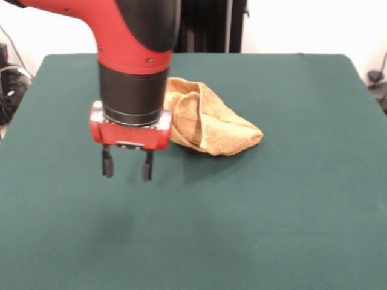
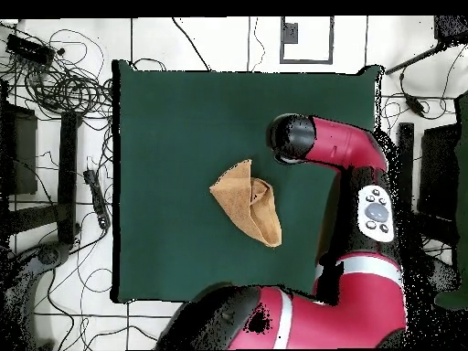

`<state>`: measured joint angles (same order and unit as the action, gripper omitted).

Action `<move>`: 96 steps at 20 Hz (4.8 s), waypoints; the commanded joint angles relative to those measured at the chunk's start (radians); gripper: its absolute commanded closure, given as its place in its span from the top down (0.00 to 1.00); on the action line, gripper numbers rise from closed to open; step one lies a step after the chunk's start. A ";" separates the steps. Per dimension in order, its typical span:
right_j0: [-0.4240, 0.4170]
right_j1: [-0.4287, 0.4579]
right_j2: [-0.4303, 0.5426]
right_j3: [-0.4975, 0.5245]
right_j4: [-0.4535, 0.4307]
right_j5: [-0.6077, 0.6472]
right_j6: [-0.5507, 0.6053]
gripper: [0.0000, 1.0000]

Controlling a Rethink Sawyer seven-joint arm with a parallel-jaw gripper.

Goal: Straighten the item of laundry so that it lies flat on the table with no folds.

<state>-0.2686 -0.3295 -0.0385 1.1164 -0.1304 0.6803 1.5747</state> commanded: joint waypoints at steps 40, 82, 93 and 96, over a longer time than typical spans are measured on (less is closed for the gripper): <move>0.168 0.065 0.039 0.030 0.097 0.115 0.194 1.00; 0.120 -0.056 0.057 0.336 0.054 -0.061 0.144 1.00; 0.131 -0.062 0.042 0.387 0.053 -0.109 0.167 1.00; 0.131 -0.062 0.041 0.389 0.053 -0.111 0.163 1.00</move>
<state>-0.1665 -0.4051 -0.0530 1.3725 -0.0768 0.6169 1.5747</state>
